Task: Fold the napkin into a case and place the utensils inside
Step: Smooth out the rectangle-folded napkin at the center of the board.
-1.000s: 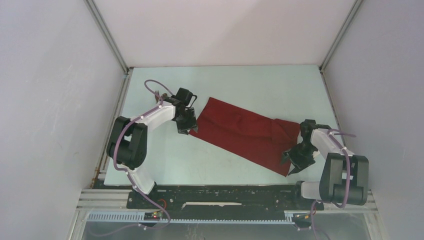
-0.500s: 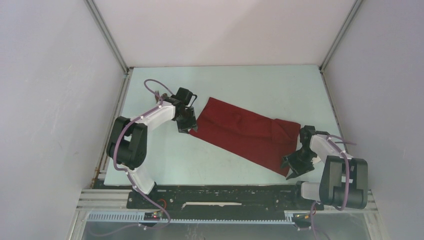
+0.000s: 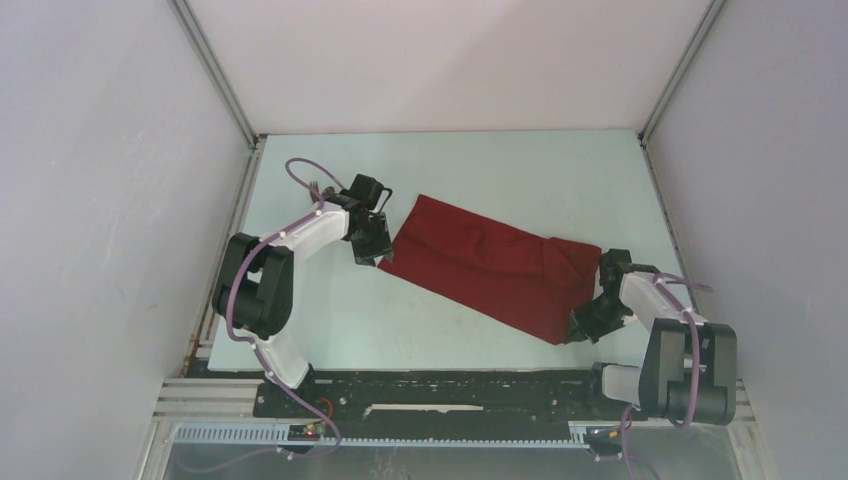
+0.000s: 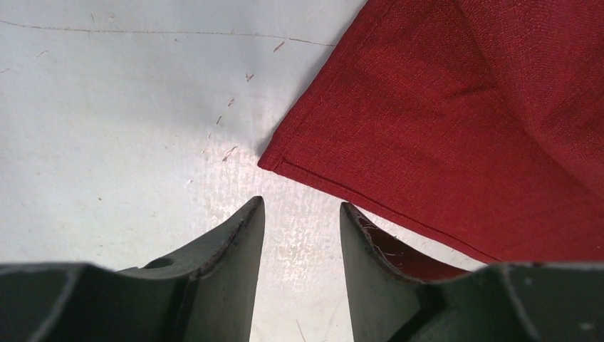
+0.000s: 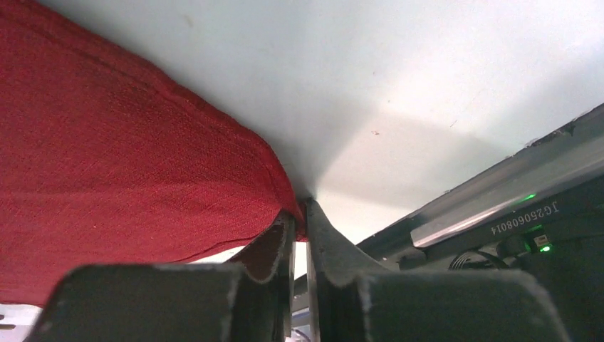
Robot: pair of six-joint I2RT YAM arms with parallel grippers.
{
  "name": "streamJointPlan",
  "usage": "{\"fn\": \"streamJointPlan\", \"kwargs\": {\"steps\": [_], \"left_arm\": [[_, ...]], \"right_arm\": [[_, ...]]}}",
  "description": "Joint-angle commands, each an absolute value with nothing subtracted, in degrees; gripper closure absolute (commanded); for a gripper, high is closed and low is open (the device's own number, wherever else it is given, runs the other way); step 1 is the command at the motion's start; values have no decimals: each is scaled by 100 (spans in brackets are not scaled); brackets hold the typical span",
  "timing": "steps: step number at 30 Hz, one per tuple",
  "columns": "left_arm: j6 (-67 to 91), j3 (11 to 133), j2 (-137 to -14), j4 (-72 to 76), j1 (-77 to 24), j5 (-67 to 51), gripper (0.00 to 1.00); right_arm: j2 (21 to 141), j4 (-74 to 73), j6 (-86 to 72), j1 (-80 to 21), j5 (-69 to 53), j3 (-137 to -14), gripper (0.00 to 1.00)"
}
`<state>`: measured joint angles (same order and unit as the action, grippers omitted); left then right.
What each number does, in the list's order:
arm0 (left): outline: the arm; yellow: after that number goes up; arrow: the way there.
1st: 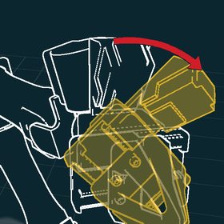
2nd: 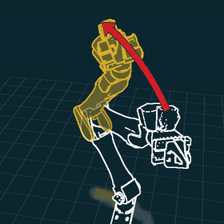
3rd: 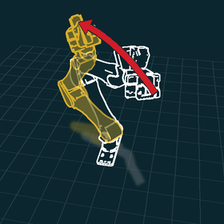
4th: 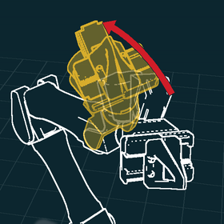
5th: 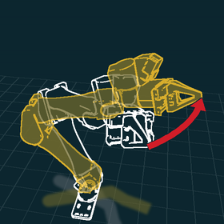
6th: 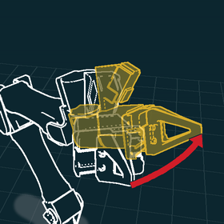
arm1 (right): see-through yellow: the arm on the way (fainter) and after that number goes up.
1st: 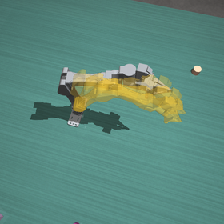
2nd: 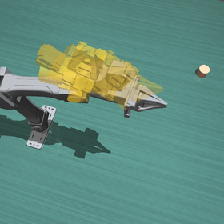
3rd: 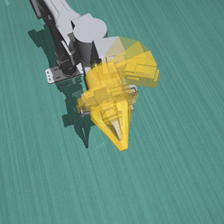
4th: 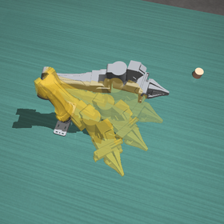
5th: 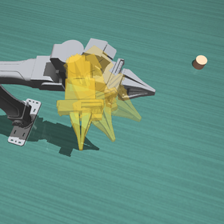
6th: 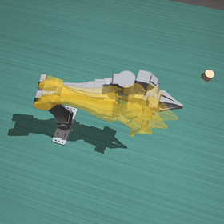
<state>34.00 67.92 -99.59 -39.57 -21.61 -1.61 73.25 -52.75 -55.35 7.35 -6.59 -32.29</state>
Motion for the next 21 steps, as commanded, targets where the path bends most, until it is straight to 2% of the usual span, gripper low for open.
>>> {"fn": "streamJointPlan", "kwargs": {"steps": [1,4,8,15,21], "left_arm": [[3393,6741,-9708,-3834,-2136,-19,48],[3567,6771,-9774,-3894,-2136,303,43],[4169,6878,-9945,-4255,-2185,857,42],[4876,7285,-10534,-4779,-2376,1050,37],[5273,7907,-11057,-5395,-2544,1302,38]], "right_arm": [[7054,-4985,-5661,726,-296,-3111,91],[6863,-5031,-5682,634,-274,-3112,100],[6672,-5116,-5755,495,-209,-3111,100],[6553,-5168,-5790,384,-160,-3112,100],[6531,-5168,-5711,365,-143,-3106,100]]}}
